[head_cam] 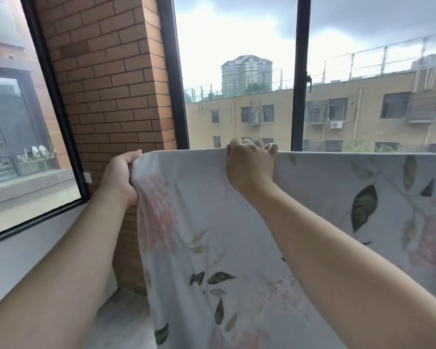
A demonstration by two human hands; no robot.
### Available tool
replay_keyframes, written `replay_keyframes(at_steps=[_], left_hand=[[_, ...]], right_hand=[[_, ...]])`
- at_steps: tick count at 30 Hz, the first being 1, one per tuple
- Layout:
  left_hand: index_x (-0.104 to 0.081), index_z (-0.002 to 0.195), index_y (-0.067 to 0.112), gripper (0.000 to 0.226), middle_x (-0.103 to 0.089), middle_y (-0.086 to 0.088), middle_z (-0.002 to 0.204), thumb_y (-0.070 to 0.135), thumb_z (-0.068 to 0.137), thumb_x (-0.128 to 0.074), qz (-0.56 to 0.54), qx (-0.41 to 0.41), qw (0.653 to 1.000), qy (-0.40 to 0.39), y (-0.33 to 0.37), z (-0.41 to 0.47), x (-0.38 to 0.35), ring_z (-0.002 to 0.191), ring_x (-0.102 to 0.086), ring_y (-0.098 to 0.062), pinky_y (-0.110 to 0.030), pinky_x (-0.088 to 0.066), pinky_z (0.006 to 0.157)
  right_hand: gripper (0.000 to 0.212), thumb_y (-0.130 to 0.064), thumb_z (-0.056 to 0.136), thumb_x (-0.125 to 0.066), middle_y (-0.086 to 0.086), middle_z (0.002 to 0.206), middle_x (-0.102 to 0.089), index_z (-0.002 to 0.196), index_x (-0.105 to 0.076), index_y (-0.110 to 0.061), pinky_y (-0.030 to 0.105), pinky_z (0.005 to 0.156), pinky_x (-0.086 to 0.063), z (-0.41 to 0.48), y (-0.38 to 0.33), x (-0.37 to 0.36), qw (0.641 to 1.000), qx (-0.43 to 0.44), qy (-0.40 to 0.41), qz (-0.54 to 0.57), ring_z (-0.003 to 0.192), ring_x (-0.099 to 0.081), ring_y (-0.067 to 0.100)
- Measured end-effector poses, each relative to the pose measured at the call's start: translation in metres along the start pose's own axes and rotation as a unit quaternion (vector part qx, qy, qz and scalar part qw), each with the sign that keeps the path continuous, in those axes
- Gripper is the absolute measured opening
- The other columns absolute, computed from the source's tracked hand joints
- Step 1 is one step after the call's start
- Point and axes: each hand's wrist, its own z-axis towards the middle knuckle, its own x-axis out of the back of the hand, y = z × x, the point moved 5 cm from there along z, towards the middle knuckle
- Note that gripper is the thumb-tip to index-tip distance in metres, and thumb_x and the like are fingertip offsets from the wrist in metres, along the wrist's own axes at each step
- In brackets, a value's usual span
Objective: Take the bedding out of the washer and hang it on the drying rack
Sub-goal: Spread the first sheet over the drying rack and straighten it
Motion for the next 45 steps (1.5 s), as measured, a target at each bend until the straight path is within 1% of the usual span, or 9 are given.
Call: replay_keyframes(at_steps=[6, 10, 14, 19, 29, 34, 38, 42, 45], left_hand=[[-0.066, 0.081, 0.017, 0.014, -0.069, 0.001, 0.073, 0.022, 0.092, -0.058, -0.001, 0.064, 0.998, -0.002, -0.002, 0.076, 0.037, 0.063, -0.064, -0.019, -0.031, -0.053, 0.071], [-0.070, 0.079, 0.019, 0.012, -0.072, 0.002, 0.071, 0.021, 0.089, -0.065, 0.018, 0.076, 0.997, -0.029, -0.003, 0.096, 0.033, 0.067, -0.066, -0.019, -0.034, -0.056, 0.084], [-0.072, 0.080, 0.021, 0.008, -0.075, 0.005, 0.072, 0.018, 0.086, -0.067, -0.010, 0.068, 0.995, -0.069, 0.005, 0.108, 0.039, 0.073, -0.070, -0.018, -0.031, -0.057, 0.071], [-0.071, 0.070, 0.020, 0.012, -0.077, 0.000, 0.090, 0.011, 0.077, -0.070, -0.044, 0.038, 0.991, -0.118, 0.025, 0.138, 0.054, 0.088, -0.074, -0.022, -0.045, -0.056, 0.093], [-0.064, 0.082, 0.022, 0.019, -0.071, -0.001, 0.078, 0.007, 0.094, -0.063, -0.009, 0.062, 0.989, -0.134, 0.015, 0.142, 0.055, 0.069, -0.069, -0.015, -0.031, -0.056, 0.069], [-0.066, 0.101, 0.018, 0.016, -0.072, -0.008, 0.108, 0.006, 0.091, -0.066, 0.041, 0.067, 0.988, -0.134, 0.023, 0.147, 0.055, 0.083, -0.070, -0.020, -0.037, -0.057, 0.085], [-0.064, 0.126, 0.006, 0.036, -0.072, -0.013, 0.115, 0.001, 0.091, -0.064, 0.066, 0.075, 0.986, -0.131, 0.022, 0.148, 0.052, 0.089, -0.072, -0.023, -0.036, -0.059, 0.080], [-0.062, 0.102, 0.008, 0.017, -0.070, -0.015, 0.099, -0.005, 0.090, -0.062, 0.069, 0.065, 0.990, -0.105, 0.019, 0.146, 0.052, 0.080, -0.071, -0.024, -0.038, -0.059, 0.082], [-0.054, 0.086, 0.015, 0.024, -0.062, -0.009, 0.082, -0.008, 0.091, -0.058, 0.069, 0.040, 0.993, -0.083, 0.021, 0.141, 0.054, 0.062, -0.063, -0.017, -0.028, -0.053, 0.058]], right_hand=[[0.022, -0.020, 0.096, -0.044, 0.002, 0.103, -0.069, 0.105, -0.064, -0.021, 0.045, 0.094, -0.031, -0.003, -0.008, -0.004, 0.999, -0.028, -0.017, -0.022, 0.103, -0.058, 0.028], [0.033, -0.030, 0.103, -0.036, 0.007, 0.105, -0.070, 0.104, -0.066, -0.017, 0.048, 0.099, -0.032, -0.004, -0.016, -0.001, 0.996, -0.074, -0.034, -0.049, 0.104, -0.059, 0.031], [0.025, -0.022, 0.099, -0.042, 0.010, 0.100, -0.069, 0.099, -0.066, -0.016, 0.048, 0.100, -0.033, 0.002, -0.030, 0.003, 0.986, -0.130, -0.076, -0.070, 0.101, -0.060, 0.032], [0.022, -0.021, 0.101, -0.046, 0.008, 0.100, -0.069, 0.102, -0.067, -0.016, 0.046, 0.098, -0.036, 0.004, -0.056, 0.009, 0.984, -0.153, -0.048, -0.079, 0.103, -0.061, 0.031], [0.028, -0.021, 0.103, -0.037, 0.009, 0.105, -0.068, 0.111, -0.063, -0.014, 0.045, 0.099, -0.035, 0.005, -0.042, -0.003, 0.982, -0.156, -0.074, -0.082, 0.107, -0.057, 0.031], [0.029, -0.022, 0.103, -0.037, 0.010, 0.102, -0.071, 0.111, -0.064, -0.015, 0.040, 0.095, -0.036, 0.010, -0.039, -0.008, 0.984, -0.144, -0.069, -0.079, 0.098, -0.062, 0.031], [0.032, -0.030, 0.107, -0.034, 0.010, 0.101, -0.071, 0.111, -0.063, -0.016, 0.039, 0.093, -0.034, 0.005, -0.037, -0.011, 0.987, -0.116, -0.059, -0.094, 0.097, -0.061, 0.031], [0.030, -0.031, 0.107, -0.034, 0.009, 0.101, -0.070, 0.111, -0.061, -0.017, 0.040, 0.092, -0.034, 0.003, -0.036, -0.008, 0.987, -0.114, -0.063, -0.089, 0.096, -0.060, 0.031], [0.031, -0.032, 0.108, -0.033, 0.010, 0.103, -0.070, 0.109, -0.060, -0.016, 0.041, 0.094, -0.034, 0.000, -0.035, -0.006, 0.988, -0.107, -0.062, -0.092, 0.098, -0.060, 0.031]])
